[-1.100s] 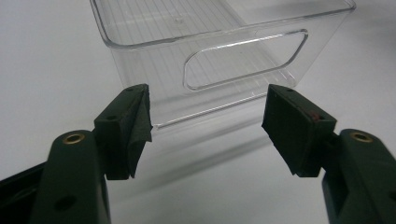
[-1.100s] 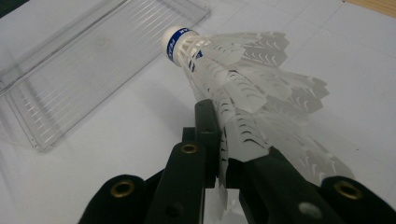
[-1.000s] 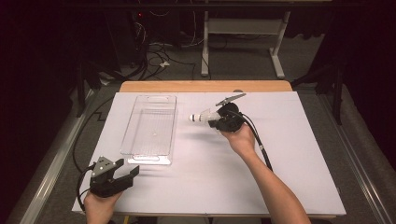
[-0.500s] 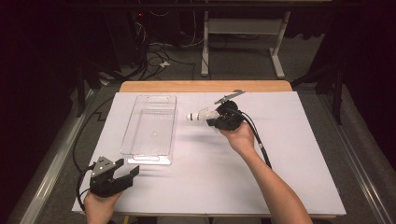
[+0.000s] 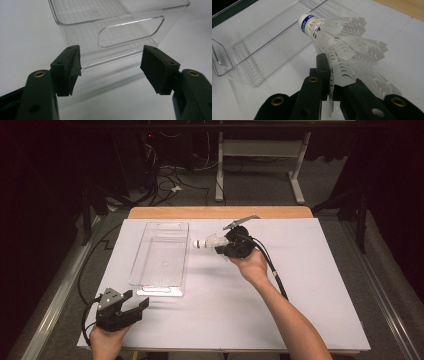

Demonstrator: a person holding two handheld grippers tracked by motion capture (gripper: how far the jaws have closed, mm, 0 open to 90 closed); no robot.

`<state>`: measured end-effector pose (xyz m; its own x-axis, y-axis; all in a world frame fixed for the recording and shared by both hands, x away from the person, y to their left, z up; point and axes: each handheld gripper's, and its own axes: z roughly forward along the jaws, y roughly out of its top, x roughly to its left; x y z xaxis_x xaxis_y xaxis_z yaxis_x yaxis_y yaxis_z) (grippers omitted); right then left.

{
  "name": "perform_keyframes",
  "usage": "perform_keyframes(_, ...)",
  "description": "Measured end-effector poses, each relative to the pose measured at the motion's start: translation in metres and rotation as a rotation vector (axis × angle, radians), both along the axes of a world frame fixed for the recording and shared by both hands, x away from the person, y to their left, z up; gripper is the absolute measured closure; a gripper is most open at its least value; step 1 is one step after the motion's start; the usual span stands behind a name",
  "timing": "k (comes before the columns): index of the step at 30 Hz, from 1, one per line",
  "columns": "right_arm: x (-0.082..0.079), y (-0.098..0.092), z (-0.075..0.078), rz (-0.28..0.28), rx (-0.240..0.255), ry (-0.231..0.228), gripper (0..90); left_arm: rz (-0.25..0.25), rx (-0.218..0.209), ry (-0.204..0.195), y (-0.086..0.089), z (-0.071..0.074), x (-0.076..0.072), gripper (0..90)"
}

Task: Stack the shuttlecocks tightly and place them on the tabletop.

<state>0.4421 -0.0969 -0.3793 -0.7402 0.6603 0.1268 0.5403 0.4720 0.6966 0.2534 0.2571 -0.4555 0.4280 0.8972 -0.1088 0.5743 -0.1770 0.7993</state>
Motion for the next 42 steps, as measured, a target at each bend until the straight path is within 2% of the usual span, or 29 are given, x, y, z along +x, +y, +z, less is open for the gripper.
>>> perform_keyframes(42,0.002,0.033,0.010,0.061,0.007,0.001,89.3,-0.010,-0.001,-0.001,-0.001,0.000,0.000,33.1)
